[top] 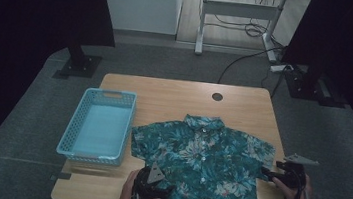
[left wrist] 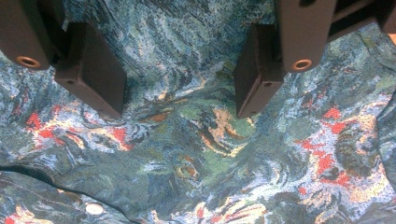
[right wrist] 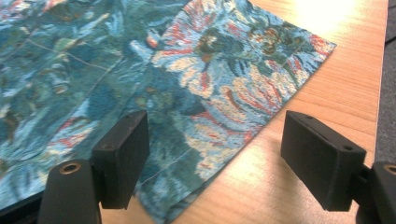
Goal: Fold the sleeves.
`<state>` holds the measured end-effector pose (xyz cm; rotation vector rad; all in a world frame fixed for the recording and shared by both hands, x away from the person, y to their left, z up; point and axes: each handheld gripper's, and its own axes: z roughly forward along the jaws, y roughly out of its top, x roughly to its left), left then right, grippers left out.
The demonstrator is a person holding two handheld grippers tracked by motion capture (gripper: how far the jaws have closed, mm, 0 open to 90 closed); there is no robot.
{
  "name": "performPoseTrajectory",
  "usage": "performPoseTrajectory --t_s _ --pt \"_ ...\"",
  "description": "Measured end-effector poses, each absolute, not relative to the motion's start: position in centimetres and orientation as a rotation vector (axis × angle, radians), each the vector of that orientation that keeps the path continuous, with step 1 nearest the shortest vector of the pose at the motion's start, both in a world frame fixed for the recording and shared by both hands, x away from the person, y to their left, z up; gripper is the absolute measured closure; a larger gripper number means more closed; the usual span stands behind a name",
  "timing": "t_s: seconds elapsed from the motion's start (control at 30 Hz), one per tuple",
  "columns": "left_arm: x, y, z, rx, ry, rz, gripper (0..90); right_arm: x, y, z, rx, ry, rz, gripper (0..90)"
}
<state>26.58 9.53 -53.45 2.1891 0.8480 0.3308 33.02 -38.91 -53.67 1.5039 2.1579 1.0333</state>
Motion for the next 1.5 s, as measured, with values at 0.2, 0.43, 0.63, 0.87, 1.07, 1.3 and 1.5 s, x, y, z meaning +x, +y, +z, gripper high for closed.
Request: performPoseTrajectory --t_s 0.2,0.43,0.63,0.87,1.07,1.3,1.5 --pt "26.6 9.6 -53.4 2.188 0.848 0.326 34.0 33.7 -39.4 -54.0 1.529 2.139 1.020 24.1" --pt "26.6 9.5 -53.4 2.193 0.846 0.335 34.0 35.2 -39.8 -53.9 1.552 2.140 1.004 24.4" --pt "26.5 9.5 -53.4 2.195 0.844 0.336 33.9 36.0 -39.3 -53.8 1.527 2.148 0.973 32.8" --pt "26.5 9.5 -53.4 2.197 0.843 0.339 33.8 36.3 -38.8 -53.8 1.515 2.141 0.948 43.1" --pt "26.5 9.5 -53.4 2.197 0.843 0.339 33.8 36.5 -38.5 -53.7 1.509 2.130 0.904 57.4" --pt "26.5 9.4 -53.4 2.198 0.842 0.339 33.6 36.7 -38.4 -53.6 1.527 2.101 0.889 74.1" --pt "26.5 9.4 -53.4 2.199 0.841 0.340 33.6 36.9 -38.0 -53.6 1.524 2.124 0.898 86.2"
